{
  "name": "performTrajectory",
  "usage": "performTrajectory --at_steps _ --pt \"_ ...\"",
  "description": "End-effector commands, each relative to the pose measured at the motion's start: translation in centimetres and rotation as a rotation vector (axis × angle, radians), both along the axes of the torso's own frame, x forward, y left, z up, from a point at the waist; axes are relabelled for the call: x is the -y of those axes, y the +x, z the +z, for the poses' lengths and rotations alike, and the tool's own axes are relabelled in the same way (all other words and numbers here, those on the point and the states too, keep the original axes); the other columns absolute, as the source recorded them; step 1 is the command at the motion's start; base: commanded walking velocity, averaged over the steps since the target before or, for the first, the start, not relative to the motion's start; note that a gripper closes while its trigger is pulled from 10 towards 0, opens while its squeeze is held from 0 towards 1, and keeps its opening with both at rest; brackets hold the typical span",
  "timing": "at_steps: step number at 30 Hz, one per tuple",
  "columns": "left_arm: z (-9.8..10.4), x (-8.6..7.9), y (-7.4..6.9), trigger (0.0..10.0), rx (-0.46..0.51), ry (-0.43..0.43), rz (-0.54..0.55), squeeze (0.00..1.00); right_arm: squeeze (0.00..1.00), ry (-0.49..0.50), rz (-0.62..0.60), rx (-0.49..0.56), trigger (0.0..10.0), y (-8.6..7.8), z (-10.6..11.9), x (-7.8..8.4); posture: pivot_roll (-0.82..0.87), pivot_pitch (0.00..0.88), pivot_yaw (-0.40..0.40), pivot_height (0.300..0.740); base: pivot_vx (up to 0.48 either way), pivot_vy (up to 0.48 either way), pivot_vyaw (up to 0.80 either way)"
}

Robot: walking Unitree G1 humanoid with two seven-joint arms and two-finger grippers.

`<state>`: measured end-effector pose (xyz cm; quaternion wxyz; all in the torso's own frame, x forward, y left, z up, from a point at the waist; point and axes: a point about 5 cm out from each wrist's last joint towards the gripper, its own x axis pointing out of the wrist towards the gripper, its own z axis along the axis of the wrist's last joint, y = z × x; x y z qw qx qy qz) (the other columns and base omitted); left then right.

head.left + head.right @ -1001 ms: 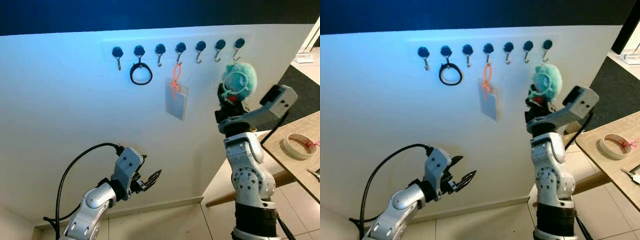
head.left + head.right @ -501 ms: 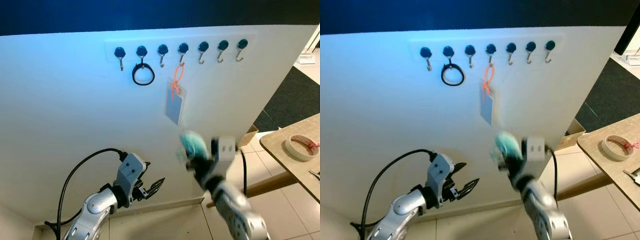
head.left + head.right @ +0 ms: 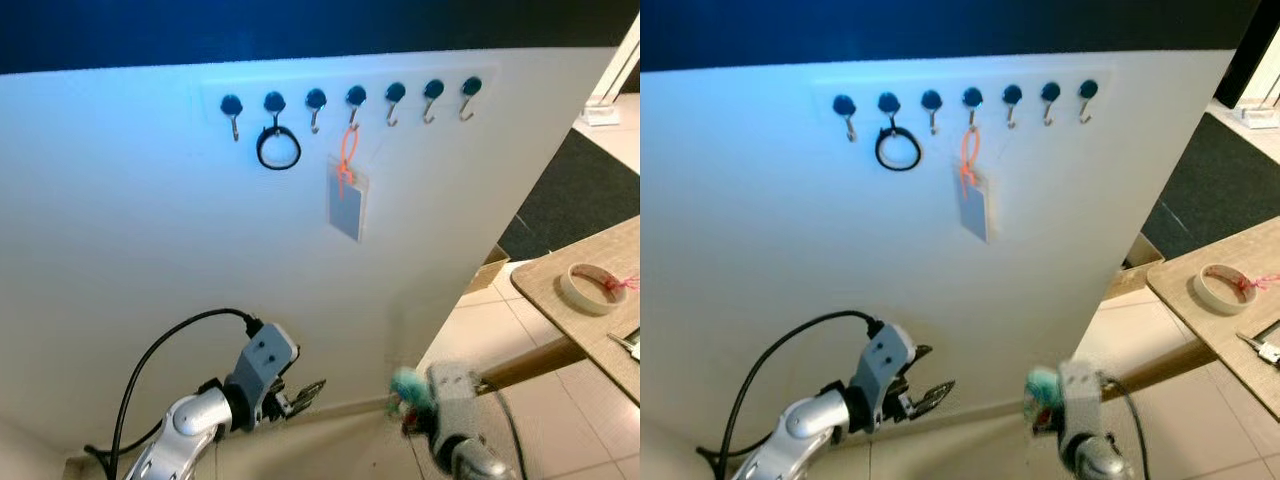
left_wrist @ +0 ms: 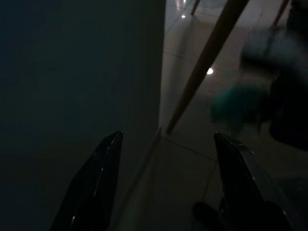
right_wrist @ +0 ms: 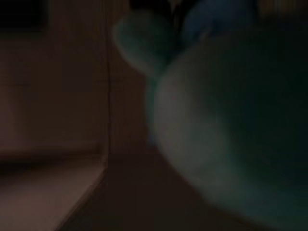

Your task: Hang keys on a hook

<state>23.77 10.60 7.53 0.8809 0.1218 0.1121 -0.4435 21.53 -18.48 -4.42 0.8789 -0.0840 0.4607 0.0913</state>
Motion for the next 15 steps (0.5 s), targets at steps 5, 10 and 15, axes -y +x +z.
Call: performTrajectory --at_steps 5,10,15 --pt "-1.4 -0.5 -0.6 10.0 -0.072 0.065 -0.009 0.0 0.0 0.004 -0.099 -0.256 10.0 -2.7 -2.7 0.4 0.05 0.09 -0.017 0.74 0.0 0.0 0.0" --pt "-1.4 -0.5 -0.7 10.0 -0.074 0.064 -0.012 0.0 0.0 -0.037 -0.038 -0.343 10.0 -3.6 -3.3 0.7 0.05 0.086 -0.021 0.74 0.0 0.0 0.0" --pt "-1.3 -0.5 -0.7 10.0 -0.075 0.062 -0.016 0.0 0.0 0.053 -0.141 -0.354 10.0 -3.5 -3.3 0.7 0.05 0.087 -0.021 0.74 0.0 0.0 0.0"
